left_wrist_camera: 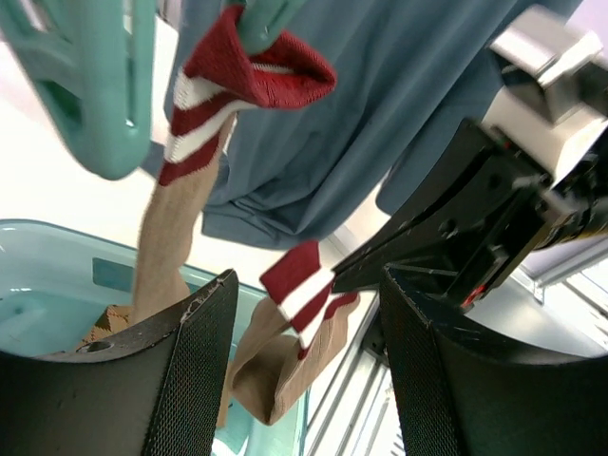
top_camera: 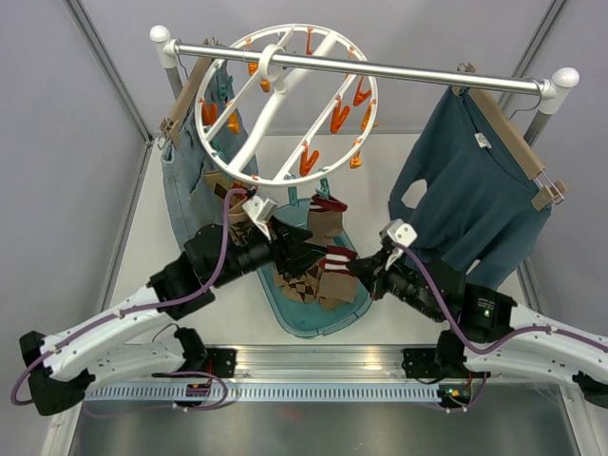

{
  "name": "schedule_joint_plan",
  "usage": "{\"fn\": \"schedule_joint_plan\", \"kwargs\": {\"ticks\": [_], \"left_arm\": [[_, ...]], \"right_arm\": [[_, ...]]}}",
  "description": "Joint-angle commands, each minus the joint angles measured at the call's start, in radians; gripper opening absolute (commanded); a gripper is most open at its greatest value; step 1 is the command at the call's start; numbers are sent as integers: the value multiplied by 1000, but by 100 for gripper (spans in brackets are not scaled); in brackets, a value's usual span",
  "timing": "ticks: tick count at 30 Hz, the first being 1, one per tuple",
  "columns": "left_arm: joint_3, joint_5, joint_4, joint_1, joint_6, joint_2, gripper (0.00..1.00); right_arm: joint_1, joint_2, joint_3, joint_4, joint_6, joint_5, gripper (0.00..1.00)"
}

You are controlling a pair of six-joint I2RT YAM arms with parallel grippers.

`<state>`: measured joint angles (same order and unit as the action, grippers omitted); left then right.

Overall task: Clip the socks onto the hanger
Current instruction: Pick up the sock from the bin.

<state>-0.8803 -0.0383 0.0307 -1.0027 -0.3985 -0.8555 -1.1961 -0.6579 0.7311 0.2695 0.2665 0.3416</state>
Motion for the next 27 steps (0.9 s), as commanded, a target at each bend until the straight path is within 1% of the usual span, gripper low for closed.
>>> {"fn": "schedule_joint_plan", "kwargs": {"ticks": [1,13,20,25,27], "left_arm": [[-39,-58,5,4,9,-25,66],[-48,-75,-25,3,-51,-94,64],[-48,-132,-104,4,-72,-106,62],[-51,-169,-118,3,-85,-126,53],[-52,-170,-120,4,-86,-132,51]], "right_arm": [[-7,7,68,-21,-41,22,0],[-7,-5,137,-23,-56,22,0],[-7,-23,146,-16,-58,31,0],[-8,-16,148,-24,-58,43,0],[-5,-14,155,-23,-58,43,0]]}}
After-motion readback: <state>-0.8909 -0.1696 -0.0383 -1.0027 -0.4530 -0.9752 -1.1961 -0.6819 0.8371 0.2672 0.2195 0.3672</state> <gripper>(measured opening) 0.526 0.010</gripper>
